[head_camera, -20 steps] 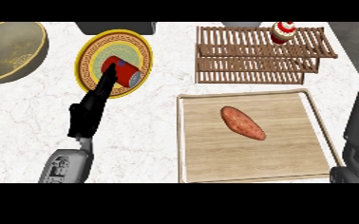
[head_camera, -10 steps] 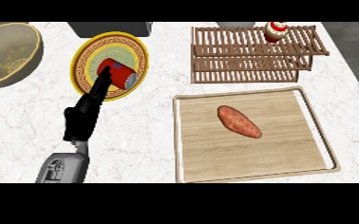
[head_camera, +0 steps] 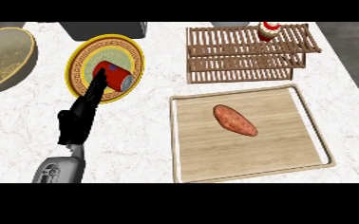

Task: Pick the cupcake from the tray and place it in the tiered shelf

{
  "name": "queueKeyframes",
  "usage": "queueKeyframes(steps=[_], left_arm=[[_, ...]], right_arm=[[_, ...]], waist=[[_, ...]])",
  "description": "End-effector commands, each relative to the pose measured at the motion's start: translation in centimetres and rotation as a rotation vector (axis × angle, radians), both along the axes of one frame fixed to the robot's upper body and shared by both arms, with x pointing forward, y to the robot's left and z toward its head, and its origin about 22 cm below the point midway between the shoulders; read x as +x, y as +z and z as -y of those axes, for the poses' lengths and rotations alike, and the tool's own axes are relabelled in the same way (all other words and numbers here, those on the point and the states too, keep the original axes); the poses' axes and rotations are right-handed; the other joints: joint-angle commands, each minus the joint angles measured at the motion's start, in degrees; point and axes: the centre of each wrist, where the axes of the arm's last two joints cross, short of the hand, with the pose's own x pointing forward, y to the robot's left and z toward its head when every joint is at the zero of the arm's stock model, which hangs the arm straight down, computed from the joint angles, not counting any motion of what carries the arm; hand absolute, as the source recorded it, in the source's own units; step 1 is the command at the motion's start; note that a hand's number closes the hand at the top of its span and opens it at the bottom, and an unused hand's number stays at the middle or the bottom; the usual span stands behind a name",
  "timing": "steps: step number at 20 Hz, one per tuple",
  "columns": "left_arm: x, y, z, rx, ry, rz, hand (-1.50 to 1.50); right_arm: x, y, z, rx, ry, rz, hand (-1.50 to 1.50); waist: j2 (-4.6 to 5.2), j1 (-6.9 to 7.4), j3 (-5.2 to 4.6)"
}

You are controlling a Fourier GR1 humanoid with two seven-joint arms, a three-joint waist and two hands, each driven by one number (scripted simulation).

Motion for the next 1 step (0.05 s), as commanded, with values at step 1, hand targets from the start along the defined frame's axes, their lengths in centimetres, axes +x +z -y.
queueKeyframes(steps=[1], left_arm=[[-1.63, -1.28, -0.23, 0.004, -0.004, -0.01, 0.0]], right_arm=[[-4.8, -0.16, 3.16, 0.012, 0.029, -0.076, -1.5]], waist=[[-0.02, 0.0, 0.01]])
